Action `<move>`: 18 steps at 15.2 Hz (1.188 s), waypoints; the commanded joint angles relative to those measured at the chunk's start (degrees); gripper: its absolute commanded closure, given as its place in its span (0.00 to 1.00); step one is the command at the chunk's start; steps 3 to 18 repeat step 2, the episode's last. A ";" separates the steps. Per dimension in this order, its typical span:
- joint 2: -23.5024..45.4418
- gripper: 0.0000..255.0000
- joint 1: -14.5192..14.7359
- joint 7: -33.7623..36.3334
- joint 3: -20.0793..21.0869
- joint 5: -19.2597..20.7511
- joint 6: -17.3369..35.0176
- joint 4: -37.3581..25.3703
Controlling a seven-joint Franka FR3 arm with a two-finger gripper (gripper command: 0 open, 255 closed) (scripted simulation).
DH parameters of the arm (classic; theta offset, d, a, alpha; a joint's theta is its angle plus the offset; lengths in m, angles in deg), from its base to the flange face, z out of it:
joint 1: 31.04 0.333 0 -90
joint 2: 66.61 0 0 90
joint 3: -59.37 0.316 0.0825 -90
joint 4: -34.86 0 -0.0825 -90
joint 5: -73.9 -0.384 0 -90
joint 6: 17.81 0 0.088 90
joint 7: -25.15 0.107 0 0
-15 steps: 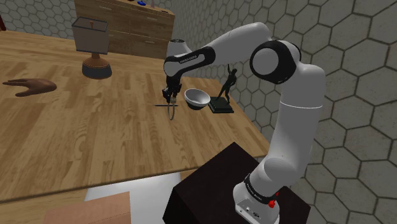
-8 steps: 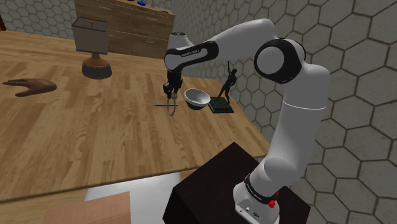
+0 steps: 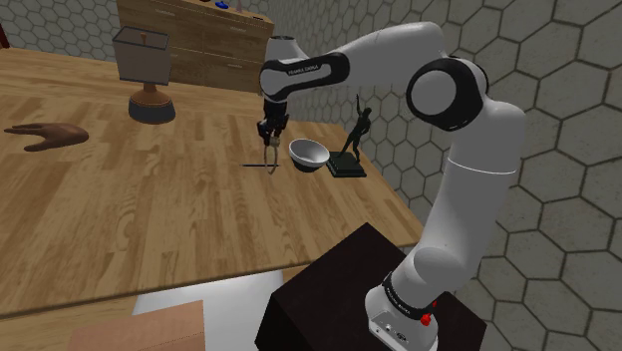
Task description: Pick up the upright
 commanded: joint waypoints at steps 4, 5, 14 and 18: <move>-0.40 1.00 -0.02 -0.16 0.02 -0.08 -1.07 -0.67; -0.40 1.00 -0.02 -0.16 0.02 -0.08 -1.07 -0.67; -0.40 1.00 -0.02 -0.16 0.02 -0.08 -1.07 -0.67; -0.40 1.00 -0.02 -0.16 0.02 -0.08 -1.07 -0.67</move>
